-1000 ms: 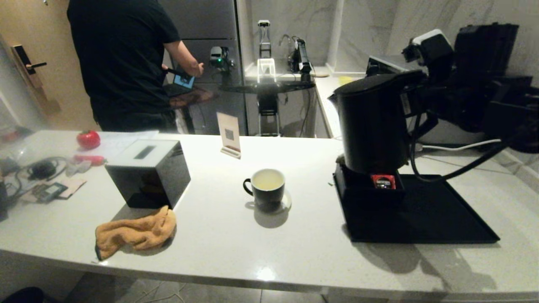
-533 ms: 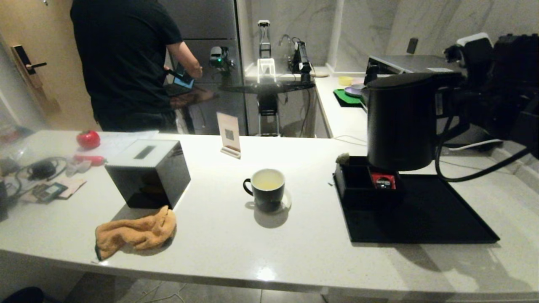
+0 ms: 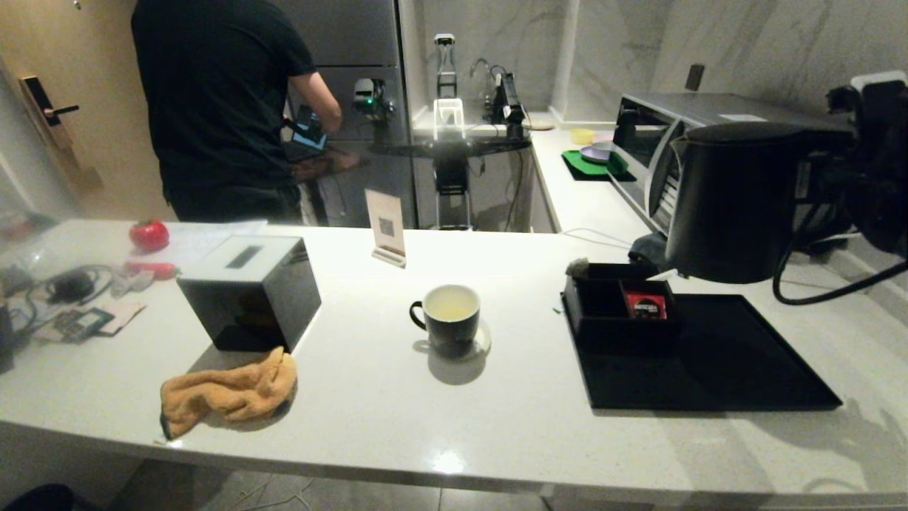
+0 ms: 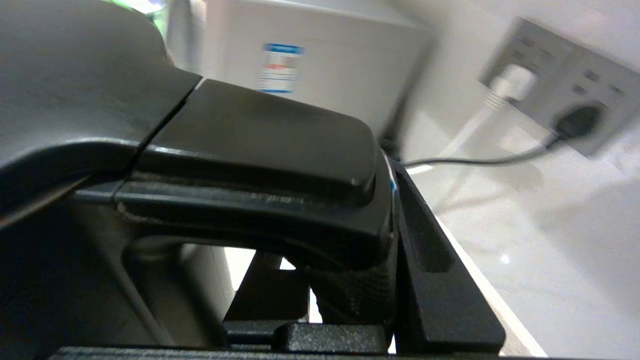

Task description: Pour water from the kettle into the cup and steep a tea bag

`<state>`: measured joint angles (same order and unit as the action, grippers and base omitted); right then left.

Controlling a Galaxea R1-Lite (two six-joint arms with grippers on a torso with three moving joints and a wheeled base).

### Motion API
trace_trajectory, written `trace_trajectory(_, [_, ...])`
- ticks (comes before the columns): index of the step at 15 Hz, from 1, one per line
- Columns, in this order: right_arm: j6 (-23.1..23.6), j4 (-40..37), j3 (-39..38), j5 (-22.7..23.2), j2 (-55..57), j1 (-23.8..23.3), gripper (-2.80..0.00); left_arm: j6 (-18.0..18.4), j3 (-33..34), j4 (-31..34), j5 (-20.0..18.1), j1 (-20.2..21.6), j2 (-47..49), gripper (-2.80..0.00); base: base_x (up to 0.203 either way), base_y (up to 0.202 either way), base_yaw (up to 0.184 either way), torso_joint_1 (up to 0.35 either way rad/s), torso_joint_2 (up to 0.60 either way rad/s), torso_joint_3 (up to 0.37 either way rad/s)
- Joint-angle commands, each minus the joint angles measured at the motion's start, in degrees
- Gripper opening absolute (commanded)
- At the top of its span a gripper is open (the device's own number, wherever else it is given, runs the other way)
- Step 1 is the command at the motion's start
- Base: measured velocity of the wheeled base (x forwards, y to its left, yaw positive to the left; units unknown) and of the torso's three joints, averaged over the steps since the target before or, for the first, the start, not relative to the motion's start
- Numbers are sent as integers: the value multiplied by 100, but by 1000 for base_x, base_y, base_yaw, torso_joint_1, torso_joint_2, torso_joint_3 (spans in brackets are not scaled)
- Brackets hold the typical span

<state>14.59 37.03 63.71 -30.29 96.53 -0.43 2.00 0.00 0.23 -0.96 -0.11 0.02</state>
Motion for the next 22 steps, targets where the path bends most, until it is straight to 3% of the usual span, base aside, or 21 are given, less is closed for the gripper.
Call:
trace_trajectory(1, [-16, 236, -236, -12, 33, -214, -280, 2, 0, -5, 0, 2, -2, -280, 0, 0, 0, 0, 0, 0])
trace_trajectory(12, [-329, 2330, -1676, -12, 644, -882, -280, 2, 0, 3, 0, -2, -2, -280, 0, 0, 0, 0, 0, 0])
trace_trajectory(17, [-556, 3523, -2465, -12, 1164, -934, -280, 2, 0, 3, 0, 2, -2, -280, 0, 0, 0, 0, 0, 0])
trace_trajectory(22, [-554, 4189, -2557, -12, 1710, -932, -280, 2, 0, 3, 0, 2, -2, -280, 0, 0, 0, 0, 0, 0])
